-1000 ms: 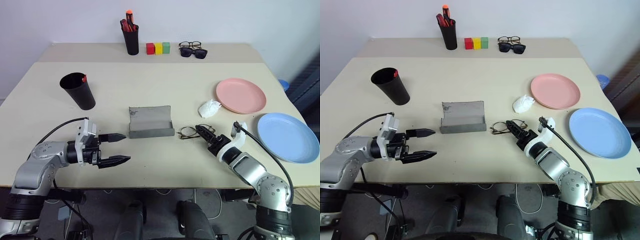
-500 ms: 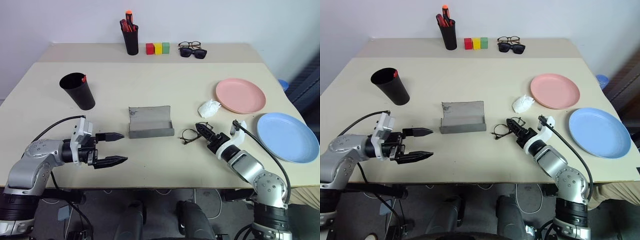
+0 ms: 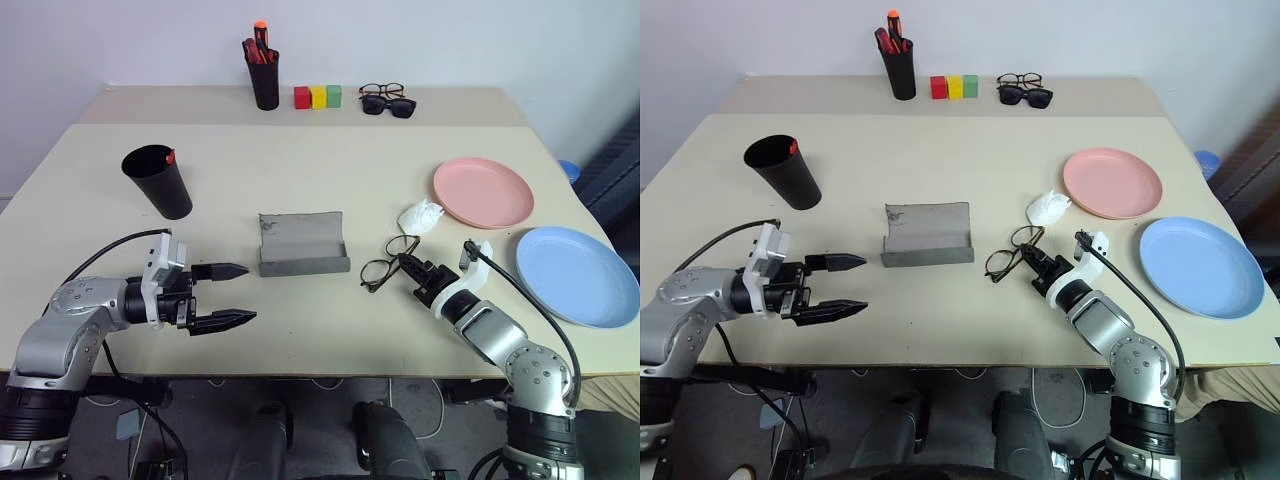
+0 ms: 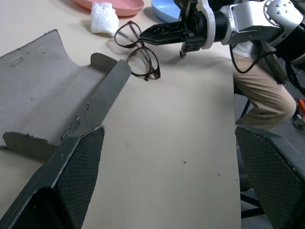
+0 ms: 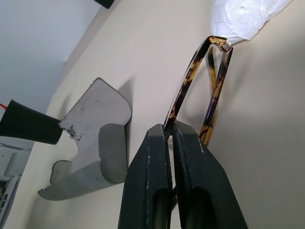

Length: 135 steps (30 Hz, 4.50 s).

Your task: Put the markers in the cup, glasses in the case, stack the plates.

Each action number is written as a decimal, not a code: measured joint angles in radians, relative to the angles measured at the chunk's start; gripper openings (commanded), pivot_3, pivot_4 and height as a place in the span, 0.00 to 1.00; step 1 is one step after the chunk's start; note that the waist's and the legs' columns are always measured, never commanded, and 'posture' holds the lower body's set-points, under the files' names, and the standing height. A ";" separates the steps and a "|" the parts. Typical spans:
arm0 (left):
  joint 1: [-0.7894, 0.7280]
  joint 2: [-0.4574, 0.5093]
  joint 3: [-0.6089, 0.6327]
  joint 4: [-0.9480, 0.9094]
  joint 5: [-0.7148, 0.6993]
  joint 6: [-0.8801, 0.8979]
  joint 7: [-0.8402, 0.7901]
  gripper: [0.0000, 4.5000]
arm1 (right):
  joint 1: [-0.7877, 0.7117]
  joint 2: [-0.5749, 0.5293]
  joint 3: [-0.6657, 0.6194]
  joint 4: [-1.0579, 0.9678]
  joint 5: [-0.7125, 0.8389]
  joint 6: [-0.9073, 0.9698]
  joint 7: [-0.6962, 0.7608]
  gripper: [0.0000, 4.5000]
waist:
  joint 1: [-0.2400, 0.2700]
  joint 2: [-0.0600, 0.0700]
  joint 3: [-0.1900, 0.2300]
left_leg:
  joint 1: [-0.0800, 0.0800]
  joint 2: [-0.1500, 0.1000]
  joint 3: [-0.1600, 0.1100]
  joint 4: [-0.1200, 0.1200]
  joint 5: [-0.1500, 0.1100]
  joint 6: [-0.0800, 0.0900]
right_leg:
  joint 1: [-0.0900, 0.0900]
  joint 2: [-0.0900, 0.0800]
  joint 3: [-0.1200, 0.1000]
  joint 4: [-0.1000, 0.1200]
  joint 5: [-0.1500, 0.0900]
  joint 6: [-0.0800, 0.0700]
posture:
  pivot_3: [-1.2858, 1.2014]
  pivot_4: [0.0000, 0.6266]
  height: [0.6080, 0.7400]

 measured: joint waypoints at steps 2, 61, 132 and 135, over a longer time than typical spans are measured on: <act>0.000 0.000 0.000 0.000 -0.001 0.001 0.005 1.00 | -0.012 -0.004 0.000 0.000 0.001 0.006 0.000 0.01 | 0.000 0.000 0.000 | 0.000 0.000 0.000 0.000 0.000 0.000 | 0.000 0.000 0.000 0.000 0.000 0.000 | 0.52 0.24 1.00; 0.085 -0.003 0.043 -0.069 -0.008 0.030 0.048 1.00 | -0.059 -0.018 0.040 0.026 -0.050 0.050 0.131 0.99 | -0.002 0.000 0.000 | -0.001 0.001 0.001 0.000 0.000 0.000 | -0.002 0.000 0.000 0.000 0.000 0.000 | 0.52 0.24 1.00; 0.207 -0.004 0.093 -0.117 -0.034 -0.008 0.086 1.00 | -0.854 -0.128 0.656 0.792 -0.904 -0.345 1.262 0.02 | -0.030 0.001 0.001 | 0.000 0.002 0.008 -0.001 0.000 0.000 | -0.007 0.001 0.003 0.007 0.001 0.000 | 0.52 0.24 1.00; 0.205 -0.004 0.092 -0.117 -0.034 -0.009 0.086 1.00 | -0.854 -0.126 0.674 0.777 -0.925 -0.341 1.297 0.02 | -0.029 0.001 0.001 | 0.000 0.002 0.008 -0.001 0.000 0.000 | -0.007 0.001 0.003 0.007 0.001 0.000 | 0.52 0.24 1.00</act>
